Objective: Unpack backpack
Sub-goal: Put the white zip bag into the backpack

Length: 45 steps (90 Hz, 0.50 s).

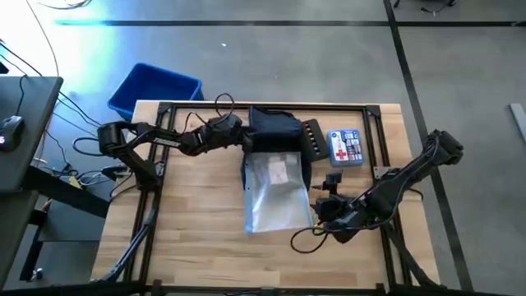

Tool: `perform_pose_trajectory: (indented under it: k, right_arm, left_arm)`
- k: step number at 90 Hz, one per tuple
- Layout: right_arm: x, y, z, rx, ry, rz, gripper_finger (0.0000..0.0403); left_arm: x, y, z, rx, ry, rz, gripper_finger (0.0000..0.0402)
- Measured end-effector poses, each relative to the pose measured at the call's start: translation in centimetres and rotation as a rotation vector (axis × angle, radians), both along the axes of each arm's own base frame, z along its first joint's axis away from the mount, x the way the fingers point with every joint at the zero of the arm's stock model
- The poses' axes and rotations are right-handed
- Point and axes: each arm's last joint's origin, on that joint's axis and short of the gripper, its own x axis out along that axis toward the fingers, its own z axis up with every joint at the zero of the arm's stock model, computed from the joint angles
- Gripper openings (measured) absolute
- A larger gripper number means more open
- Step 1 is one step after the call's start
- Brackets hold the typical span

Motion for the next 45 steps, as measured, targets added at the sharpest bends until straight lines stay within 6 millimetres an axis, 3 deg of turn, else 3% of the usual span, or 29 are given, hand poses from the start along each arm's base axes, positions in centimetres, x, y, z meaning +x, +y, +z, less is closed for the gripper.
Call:
perform_pose_trajectory:
  k: [18, 29, 45]
  right_arm:
    - [2.3, -0.8, -3.1, 0.109, -0.033, 0.174, 0.0263]
    - [3.6, -2.2, -4.3, 0.183, -0.112, 0.182, 0.0263]
    - [4.8, -4.4, -6.2, 0.416, -0.131, 0.188, 0.0263]
  left_arm:
    - [0.3, -0.5, 0.2, 0.016, 0.005, -0.036, 0.0015]
    - [0.8, -1.8, 0.2, 0.006, -0.001, -0.076, 0.0005]
    - [2.0, -6.1, 0.3, 0.051, 0.004, -0.203, 0.0000]
